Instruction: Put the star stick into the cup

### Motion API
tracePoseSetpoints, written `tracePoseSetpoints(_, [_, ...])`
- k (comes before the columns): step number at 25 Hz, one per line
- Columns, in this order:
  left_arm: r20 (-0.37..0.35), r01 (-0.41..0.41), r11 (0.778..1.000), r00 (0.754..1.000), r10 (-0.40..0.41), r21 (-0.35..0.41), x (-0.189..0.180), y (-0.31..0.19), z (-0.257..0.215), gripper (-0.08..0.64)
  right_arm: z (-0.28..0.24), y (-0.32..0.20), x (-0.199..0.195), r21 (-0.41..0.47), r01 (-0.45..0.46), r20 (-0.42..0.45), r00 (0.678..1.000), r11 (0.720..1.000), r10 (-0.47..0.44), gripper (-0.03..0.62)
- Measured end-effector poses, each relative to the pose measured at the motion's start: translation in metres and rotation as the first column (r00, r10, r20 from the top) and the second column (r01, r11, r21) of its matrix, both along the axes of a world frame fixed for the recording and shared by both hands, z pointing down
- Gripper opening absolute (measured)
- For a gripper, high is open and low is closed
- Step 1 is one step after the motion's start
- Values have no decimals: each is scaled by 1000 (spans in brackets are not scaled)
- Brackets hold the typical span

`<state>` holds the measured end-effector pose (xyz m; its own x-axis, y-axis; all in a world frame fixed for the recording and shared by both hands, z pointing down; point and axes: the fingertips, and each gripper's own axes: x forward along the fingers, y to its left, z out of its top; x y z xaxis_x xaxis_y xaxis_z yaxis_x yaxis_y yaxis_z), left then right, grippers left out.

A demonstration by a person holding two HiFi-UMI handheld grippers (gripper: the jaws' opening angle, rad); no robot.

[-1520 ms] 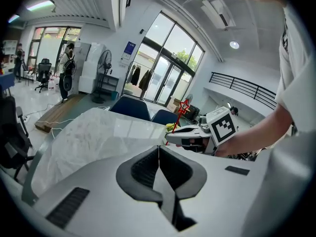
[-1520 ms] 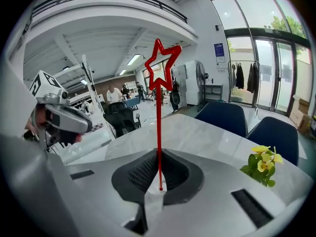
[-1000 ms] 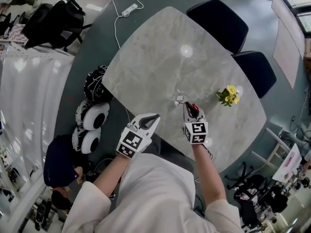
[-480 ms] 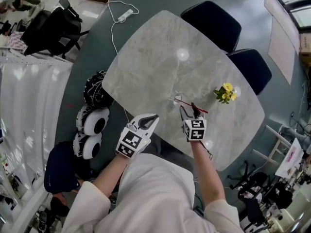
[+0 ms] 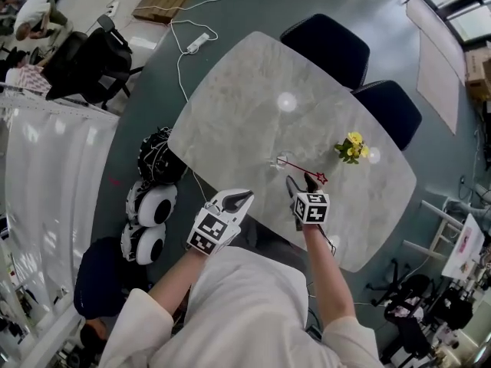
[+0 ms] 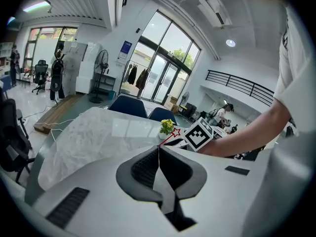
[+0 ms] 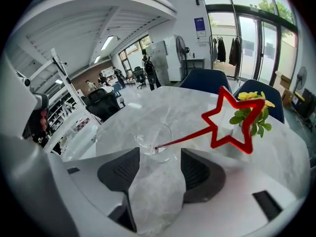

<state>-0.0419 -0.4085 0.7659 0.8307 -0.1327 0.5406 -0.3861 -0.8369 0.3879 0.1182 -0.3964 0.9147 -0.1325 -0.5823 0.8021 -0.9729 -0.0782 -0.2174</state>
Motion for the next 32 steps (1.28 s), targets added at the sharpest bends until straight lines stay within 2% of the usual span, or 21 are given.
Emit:
tracePoseSetpoints(6, [-25,-35,999,999,35,4,2,20,-33,21,-45,18,-15,38,-3,37,999,999,1,263])
tracePoseSetpoints(11, [-53,-59,998,997,61,37,14,27,-61,21,-110,28,-22,140,13,44,999,990,-19,229])
tracePoseSetpoints(17, [-76,-75,994,994,81,78,29,39,-95,21,-187,45,-8,254,-7,28,1000,967,0,193])
tracePoseSetpoints(20, [-90,-56,994,994,65,94,33,45,-114,21,-222,56,-3,299,14,15,1000,954,-20,170])
tracePoseSetpoints(27, [-122,-4,990,992,21,138,44,63,-154,21,-280,88,3,382,125,-56,992,916,-112,89])
tracePoseSetpoints(32, [-142,79,982,988,-55,170,56,97,-186,21,-318,128,12,433,179,-70,984,884,-166,52])
